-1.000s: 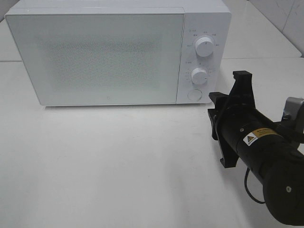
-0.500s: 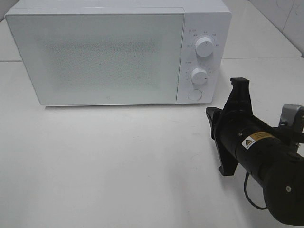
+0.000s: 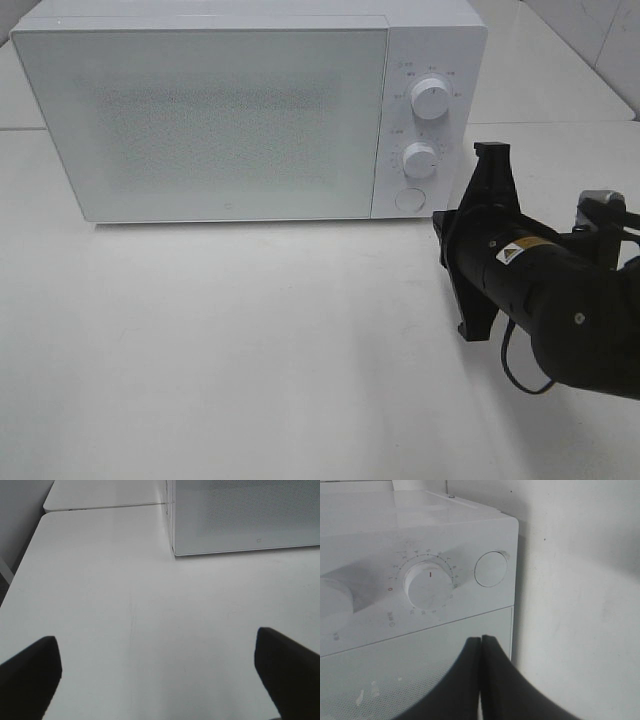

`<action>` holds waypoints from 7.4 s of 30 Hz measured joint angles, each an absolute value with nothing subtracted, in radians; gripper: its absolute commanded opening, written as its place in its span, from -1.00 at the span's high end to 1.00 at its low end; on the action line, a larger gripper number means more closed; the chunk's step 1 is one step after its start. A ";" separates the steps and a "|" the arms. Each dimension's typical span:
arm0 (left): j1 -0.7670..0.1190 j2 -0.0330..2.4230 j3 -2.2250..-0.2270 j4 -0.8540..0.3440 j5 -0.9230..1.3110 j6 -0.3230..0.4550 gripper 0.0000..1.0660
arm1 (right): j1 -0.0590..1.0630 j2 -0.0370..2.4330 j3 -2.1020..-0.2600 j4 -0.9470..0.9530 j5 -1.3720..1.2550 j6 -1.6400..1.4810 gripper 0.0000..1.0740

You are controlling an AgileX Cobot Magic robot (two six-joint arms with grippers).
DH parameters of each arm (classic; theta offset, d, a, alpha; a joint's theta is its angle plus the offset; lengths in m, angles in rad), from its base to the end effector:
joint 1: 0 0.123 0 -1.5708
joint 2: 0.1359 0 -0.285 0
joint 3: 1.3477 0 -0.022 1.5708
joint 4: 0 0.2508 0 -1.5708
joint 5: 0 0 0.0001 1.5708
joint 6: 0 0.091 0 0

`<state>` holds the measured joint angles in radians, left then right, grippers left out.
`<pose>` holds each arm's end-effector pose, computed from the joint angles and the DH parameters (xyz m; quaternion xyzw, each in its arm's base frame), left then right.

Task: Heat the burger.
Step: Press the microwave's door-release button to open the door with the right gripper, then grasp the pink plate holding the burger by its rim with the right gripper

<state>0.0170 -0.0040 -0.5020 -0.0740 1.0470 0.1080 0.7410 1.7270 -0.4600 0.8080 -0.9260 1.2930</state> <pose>-0.0051 -0.0059 0.2791 0.0398 0.8465 -0.0038 0.5308 0.2312 0.1403 0.1409 0.5629 0.5964 0.4239 0.3843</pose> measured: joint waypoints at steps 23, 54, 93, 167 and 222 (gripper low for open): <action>0.017 -0.004 -0.502 -0.074 1.047 0.108 -0.94 | 0.640 1.934 -0.661 0.721 -0.860 1.305 0.99; 0.017 -0.004 -0.502 -0.074 1.047 0.108 -0.94 | 0.542 2.073 -0.830 0.626 -0.805 1.305 0.99; 0.017 -0.004 -0.502 -0.074 1.046 0.108 -0.94 | 0.518 2.162 -0.930 0.684 -0.813 1.251 0.99; 0.017 -0.004 -0.502 -0.074 1.046 0.108 -0.94 | 0.535 1.650 -0.664 0.541 -0.200 0.591 0.97; 0.017 -0.004 -0.502 -0.074 1.046 0.108 -0.94 | 0.535 1.591 -0.948 -0.116 0.734 -1.255 0.65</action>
